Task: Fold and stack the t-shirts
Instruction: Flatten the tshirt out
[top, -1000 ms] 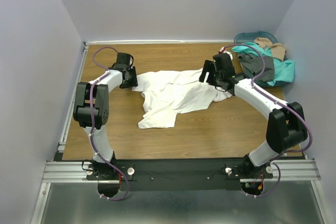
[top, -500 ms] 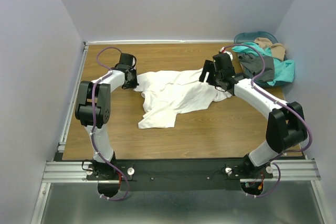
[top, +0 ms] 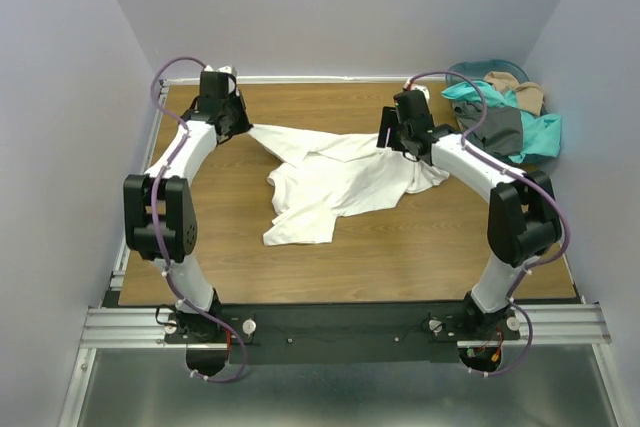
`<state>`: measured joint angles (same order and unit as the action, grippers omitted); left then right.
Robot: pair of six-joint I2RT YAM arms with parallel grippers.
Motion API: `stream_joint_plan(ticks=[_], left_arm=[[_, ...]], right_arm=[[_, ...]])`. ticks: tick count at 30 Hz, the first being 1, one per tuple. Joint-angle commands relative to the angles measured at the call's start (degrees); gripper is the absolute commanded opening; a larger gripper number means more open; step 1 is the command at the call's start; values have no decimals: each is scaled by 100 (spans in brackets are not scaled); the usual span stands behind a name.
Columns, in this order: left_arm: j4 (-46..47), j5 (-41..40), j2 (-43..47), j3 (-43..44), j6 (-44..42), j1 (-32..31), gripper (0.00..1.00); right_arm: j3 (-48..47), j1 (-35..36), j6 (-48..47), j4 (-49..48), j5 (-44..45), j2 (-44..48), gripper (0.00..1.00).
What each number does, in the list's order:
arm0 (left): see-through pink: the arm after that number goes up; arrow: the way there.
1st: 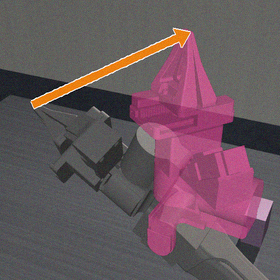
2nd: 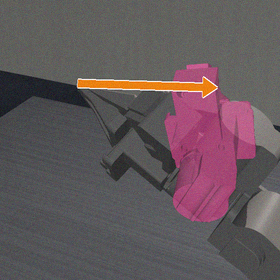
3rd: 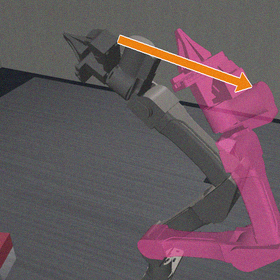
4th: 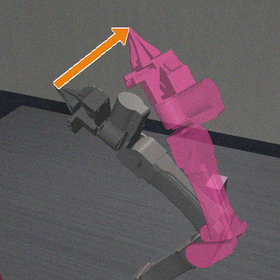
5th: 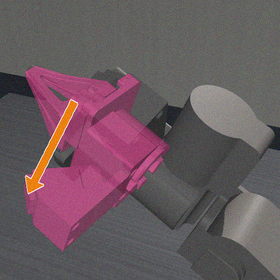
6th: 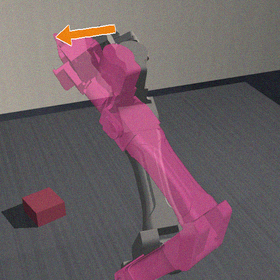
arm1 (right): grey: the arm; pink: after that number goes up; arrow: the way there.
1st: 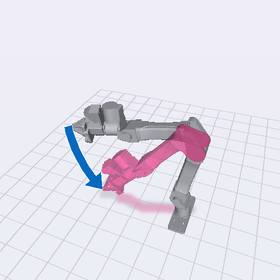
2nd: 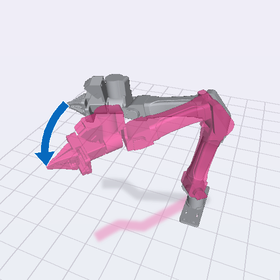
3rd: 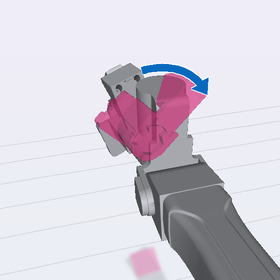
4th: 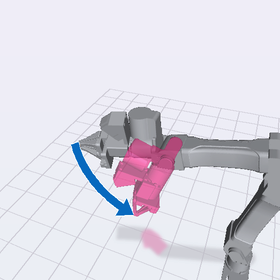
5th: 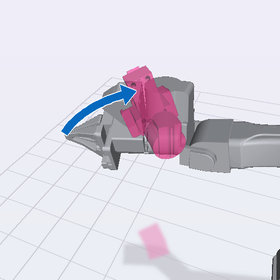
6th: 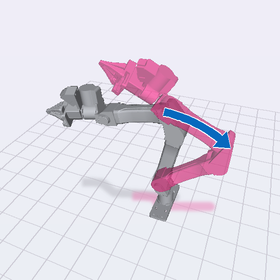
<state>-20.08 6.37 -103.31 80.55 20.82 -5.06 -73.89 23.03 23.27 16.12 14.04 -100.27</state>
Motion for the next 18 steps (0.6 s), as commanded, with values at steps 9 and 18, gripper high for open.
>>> stream_joint_plan(ticks=[9, 18], left_arm=[[118, 646, 610, 118, 291, 418, 0], [118, 743, 592, 276, 168, 725, 0]], right_arm=[[-899, -193, -648, -575, -797, -1258, 66], [-575, -527, -806, -619, -991, -1575, 64]])
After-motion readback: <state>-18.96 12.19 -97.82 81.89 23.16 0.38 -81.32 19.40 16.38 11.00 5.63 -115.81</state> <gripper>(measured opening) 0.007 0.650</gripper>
